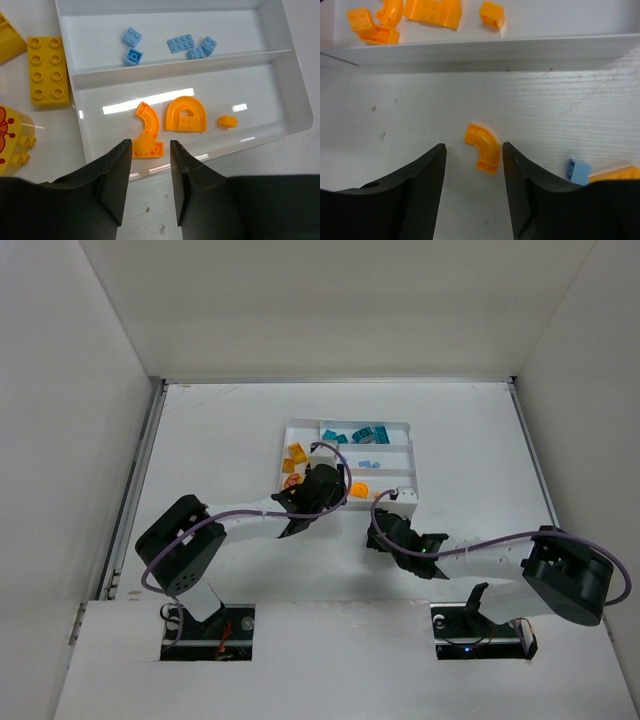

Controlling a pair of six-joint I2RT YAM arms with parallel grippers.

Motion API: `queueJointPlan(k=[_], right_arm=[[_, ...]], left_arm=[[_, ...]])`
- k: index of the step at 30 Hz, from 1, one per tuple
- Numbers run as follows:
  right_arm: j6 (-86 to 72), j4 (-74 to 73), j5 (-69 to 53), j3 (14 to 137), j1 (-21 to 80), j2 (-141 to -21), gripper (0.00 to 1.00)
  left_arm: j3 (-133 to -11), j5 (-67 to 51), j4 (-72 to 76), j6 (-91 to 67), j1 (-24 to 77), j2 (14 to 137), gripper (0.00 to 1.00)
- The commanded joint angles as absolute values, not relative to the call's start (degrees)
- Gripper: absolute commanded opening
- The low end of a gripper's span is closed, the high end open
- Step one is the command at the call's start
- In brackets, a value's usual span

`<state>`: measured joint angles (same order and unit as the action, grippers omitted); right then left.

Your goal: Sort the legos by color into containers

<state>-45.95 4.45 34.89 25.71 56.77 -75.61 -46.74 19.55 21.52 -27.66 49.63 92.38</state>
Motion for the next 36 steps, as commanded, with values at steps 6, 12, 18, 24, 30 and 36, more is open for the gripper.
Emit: queueJointPlan(k=[6, 12, 18, 24, 30, 36], right_arm=[[-48.34, 1.06, 36.12, 29.53, 57.96, -79.27, 0.47], [-49.04, -0.52, 36.65, 30.94, 59.37, -81.21, 0.29], [-49.22, -1.41, 37.18, 31.90, 60.16, -81.30, 0.19], [-48.43, -2.98, 37.97, 33.05, 60.25, -77.70, 0.19], [-43.78, -3.17, 37.53, 34.63, 57.27, -72.52, 0.19], [-35.52, 1.22, 34.20, 38.23, 46.91, -73.47, 0.19]], left_arm=[[-47.12, 19.77, 23.99, -27.51, 49.52, 89.04, 0.38], [-40.97, 20.04, 24.61, -27.60, 50.75, 83.77, 0.35], [-34.03, 21.09, 23.38, -28.12, 52.07, 76.48, 0.35], [-29.98, 21.71, 21.97, -29.09, 54.09, 71.99, 0.35], [-28.48, 21.71, 22.67, -30.76, 58.30, 70.40, 0.35], [-29.97, 21.62, 25.39, -32.25, 63.31, 73.99, 0.36]])
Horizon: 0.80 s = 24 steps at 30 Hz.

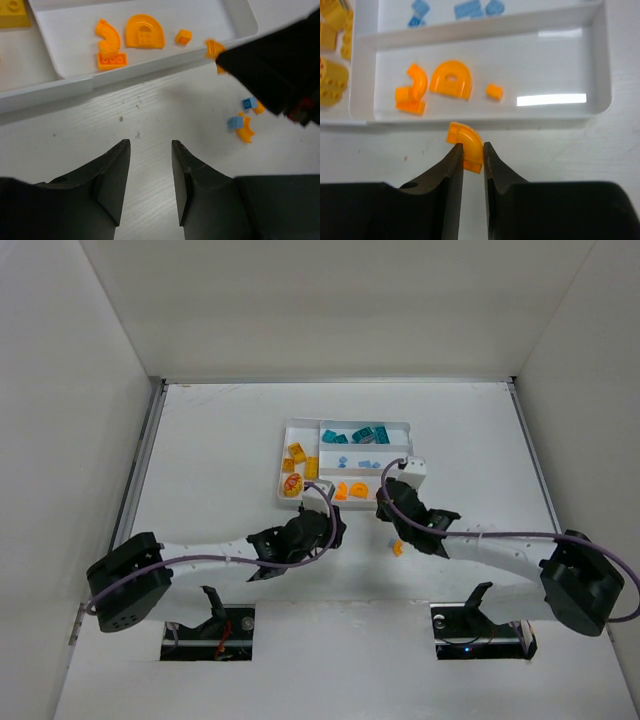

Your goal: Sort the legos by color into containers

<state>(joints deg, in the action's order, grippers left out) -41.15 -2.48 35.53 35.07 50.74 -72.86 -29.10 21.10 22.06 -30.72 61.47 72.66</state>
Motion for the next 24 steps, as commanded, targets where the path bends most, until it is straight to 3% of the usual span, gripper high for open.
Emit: queueJointPlan(k=[1, 5, 10, 12, 16, 24], right_arm=[[-34.64, 2.10, 33.32, 38.84, 45.50, -74.35, 0.20], [-32.78, 5.70, 30.42, 41.13, 41.01, -79.26, 0.23], [-32.61, 7.56, 29.44, 42.89, 38.45, -82.88, 0.42], [-32.78, 7.56, 29.62, 42.45, 38.45, -82.10, 0.45], [-33.75, 7.56, 30.14, 39.03, 38.45, -77.97, 0.44], [-38.76, 6.42, 30.67, 30.77, 38.54, -68.83, 0.33]], left_arm=[[-30.49, 21.53, 26.01, -32.34, 64.19, 74.87, 0.36], [-32.86, 21.45, 28.38, -32.34, 67.18, 78.74, 0.37], [-36.82, 20.66, 29.36, -31.64, 70.35, 83.58, 0.39], [-38.31, 20.30, 29.44, -31.29, 71.32, 85.25, 0.39], [-41.30, 19.69, 29.44, -30.59, 73.25, 88.59, 0.40], [-46.75, 19.25, 29.44, -29.36, 74.31, 95.61, 0.40]])
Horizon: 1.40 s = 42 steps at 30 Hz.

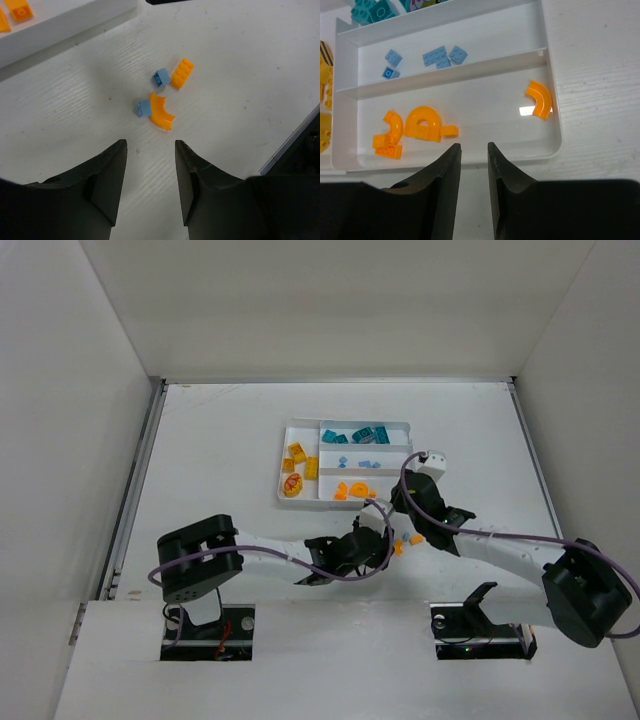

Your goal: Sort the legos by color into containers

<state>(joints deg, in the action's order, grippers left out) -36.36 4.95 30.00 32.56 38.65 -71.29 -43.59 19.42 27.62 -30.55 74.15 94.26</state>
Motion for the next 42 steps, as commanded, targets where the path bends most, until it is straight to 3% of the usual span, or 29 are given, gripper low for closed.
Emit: queueJointPlan(k=[1, 37, 42], right_arm=[[-39.19, 6.24, 30.67, 30.15, 38.63, -68.04, 0.33], [-42.89, 5.19, 30.50, 23.03, 38.80, -60.82, 0.33], [-44.12, 4.05, 30.59, 22.41, 38.80, -59.94, 0.33]], left_arm=[[-47.19, 19.34, 29.44, -29.27, 74.31, 96.23, 0.40], [-54.40, 18.98, 29.71, -26.89, 71.76, 107.93, 0.25], [-54.40, 18.98, 29.79, -26.81, 71.76, 108.28, 0.19]])
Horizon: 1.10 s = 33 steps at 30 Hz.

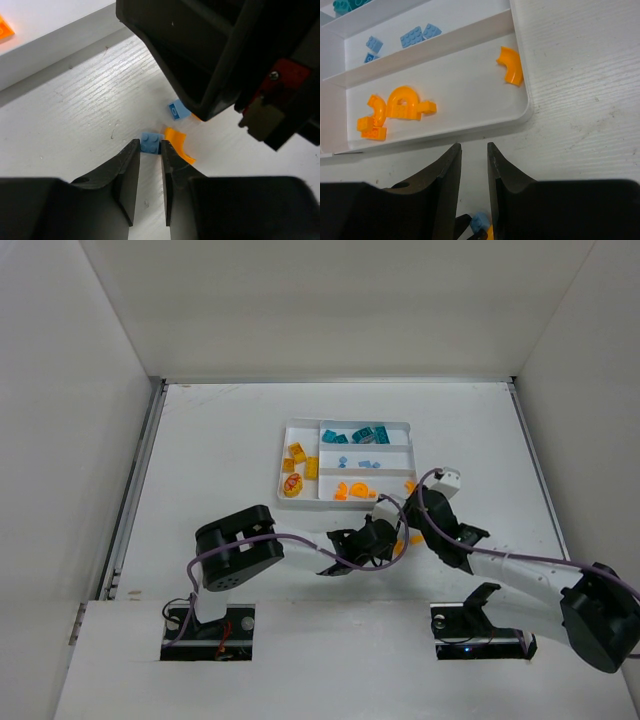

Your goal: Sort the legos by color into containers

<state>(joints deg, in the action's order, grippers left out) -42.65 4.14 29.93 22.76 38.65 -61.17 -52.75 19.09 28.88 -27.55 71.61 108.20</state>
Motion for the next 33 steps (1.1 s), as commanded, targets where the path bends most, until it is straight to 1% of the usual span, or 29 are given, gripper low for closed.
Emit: queueJointPlan(k=[1, 7, 11, 18, 24, 29, 33], right_arm=[[-44.38, 3.61, 30.67, 22.33, 38.80, -59.68, 0.33], [-46.49, 0.97, 30.76, 21.45, 38.63, -57.75, 0.34], [-47.28, -1.13, 30.76, 21.27, 38.80, -57.13, 0.39], [-50.18, -5.45, 30.67, 20.83, 39.77, -56.52, 0.41], [-51.06, -7.38, 30.06, 21.62, 41.17, -57.21, 0.40], [-51.76, -9.57, 29.88, 23.99, 43.28, -60.90, 0.35], [-53.35, -12.65, 30.41, 26.01, 44.51, -63.10, 0.35]], left_arm=[[-54.40, 18.98, 29.79, -26.81, 71.76, 108.28, 0.17], [-52.04, 19.95, 30.49, -26.81, 71.41, 106.35, 0.12], [-49.67, 20.57, 30.85, -26.81, 70.80, 104.60, 0.11], [-44.22, 21.62, 30.94, -27.16, 69.57, 100.38, 0.10], [-39.21, 22.94, 30.94, -26.90, 67.99, 94.93, 0.10], [-35.52, 22.76, 30.94, -26.89, 64.47, 89.13, 0.10], [-33.23, 22.41, 30.59, -26.72, 62.10, 84.56, 0.10]])
